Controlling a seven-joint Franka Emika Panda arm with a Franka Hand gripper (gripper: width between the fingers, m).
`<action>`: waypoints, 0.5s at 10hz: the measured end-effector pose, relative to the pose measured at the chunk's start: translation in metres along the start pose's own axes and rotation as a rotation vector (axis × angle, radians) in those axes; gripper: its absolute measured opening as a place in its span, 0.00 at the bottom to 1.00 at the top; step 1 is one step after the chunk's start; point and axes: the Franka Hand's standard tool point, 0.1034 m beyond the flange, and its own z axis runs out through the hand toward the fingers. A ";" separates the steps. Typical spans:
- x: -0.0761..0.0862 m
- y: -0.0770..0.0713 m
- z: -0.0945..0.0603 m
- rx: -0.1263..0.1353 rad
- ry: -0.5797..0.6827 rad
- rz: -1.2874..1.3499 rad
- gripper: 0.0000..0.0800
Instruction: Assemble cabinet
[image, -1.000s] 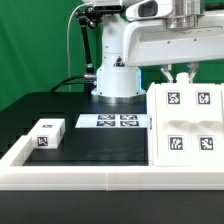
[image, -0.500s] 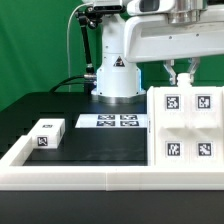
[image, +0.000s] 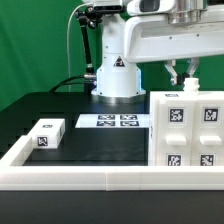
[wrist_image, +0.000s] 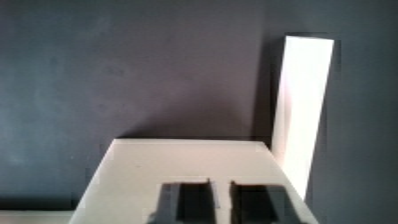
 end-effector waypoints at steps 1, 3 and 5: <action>0.000 0.000 0.000 0.000 0.000 0.000 0.07; 0.000 0.000 0.000 0.000 0.000 0.000 0.47; 0.000 0.000 0.000 0.000 0.000 0.000 0.73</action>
Offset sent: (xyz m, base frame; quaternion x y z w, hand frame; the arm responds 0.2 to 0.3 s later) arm 0.0000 0.0000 0.0000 0.0000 0.0000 0.0000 1.0000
